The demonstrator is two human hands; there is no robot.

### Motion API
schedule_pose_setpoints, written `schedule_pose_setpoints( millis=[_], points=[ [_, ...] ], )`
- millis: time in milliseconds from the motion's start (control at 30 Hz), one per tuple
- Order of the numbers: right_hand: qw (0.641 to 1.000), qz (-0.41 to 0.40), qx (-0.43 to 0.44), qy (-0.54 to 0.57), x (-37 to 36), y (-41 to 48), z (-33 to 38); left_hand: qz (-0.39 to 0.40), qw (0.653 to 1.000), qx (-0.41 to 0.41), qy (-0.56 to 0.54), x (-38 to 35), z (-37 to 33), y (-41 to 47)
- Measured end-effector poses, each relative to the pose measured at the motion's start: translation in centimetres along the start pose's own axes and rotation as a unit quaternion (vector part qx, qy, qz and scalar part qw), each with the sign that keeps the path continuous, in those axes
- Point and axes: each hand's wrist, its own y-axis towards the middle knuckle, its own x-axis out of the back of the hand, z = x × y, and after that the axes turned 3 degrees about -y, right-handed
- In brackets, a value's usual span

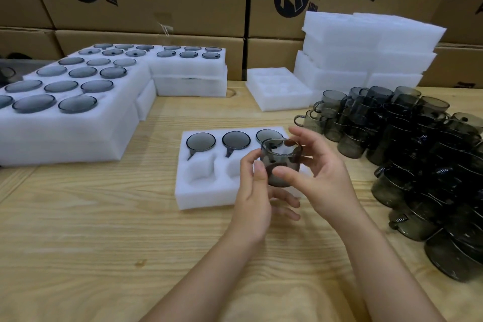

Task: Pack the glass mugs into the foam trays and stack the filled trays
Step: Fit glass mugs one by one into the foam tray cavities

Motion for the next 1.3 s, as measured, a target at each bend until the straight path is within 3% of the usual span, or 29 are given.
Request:
schedule_pose_setpoints(
  millis=[200, 300, 367, 467, 567, 667, 833, 1133, 1300],
  points=[
    [0.996, 0.071, -0.005, 0.051, 0.7, 0.2, 0.0, -0.025, 0.999, -0.016, 0.031, -0.2, -0.1, 0.0],
    [0.998, 0.039, -0.002, 0.053, 0.6, 0.4, -0.3, -0.079, 0.977, -0.078, 0.18, 0.0, 0.1, -0.4],
    [1.0, -0.008, -0.003, 0.012, 0.4, 0.5, -0.9, -0.085, 0.912, -0.148, 0.372, 0.7, 0.5, -0.6],
    [0.996, -0.063, -0.004, -0.065, 0.3, 0.5, -1.7, -0.099, 0.81, -0.18, 0.549, 0.8, 0.6, -0.9],
    [0.992, -0.084, -0.01, -0.089, 0.1, 0.7, -2.3, -0.107, 0.735, -0.182, 0.644, 0.5, -0.1, -0.9],
    [0.991, -0.098, -0.013, -0.092, -0.3, 0.9, -2.6, -0.12, 0.696, -0.205, 0.677, 0.5, -0.5, -0.7],
    [0.991, -0.122, -0.047, -0.037, -0.7, 1.3, -2.9, -0.132, 0.679, -0.208, 0.692, 0.3, -1.0, -0.5],
    [0.982, -0.111, 0.022, -0.153, -1.2, 1.1, -3.6, -0.114, 0.67, -0.266, 0.684, 0.5, -1.1, -0.4],
    [0.972, -0.08, 0.043, -0.215, -0.7, 1.0, -3.5, -0.077, 0.676, -0.245, 0.691, 0.8, -0.1, -0.8]
  ],
)
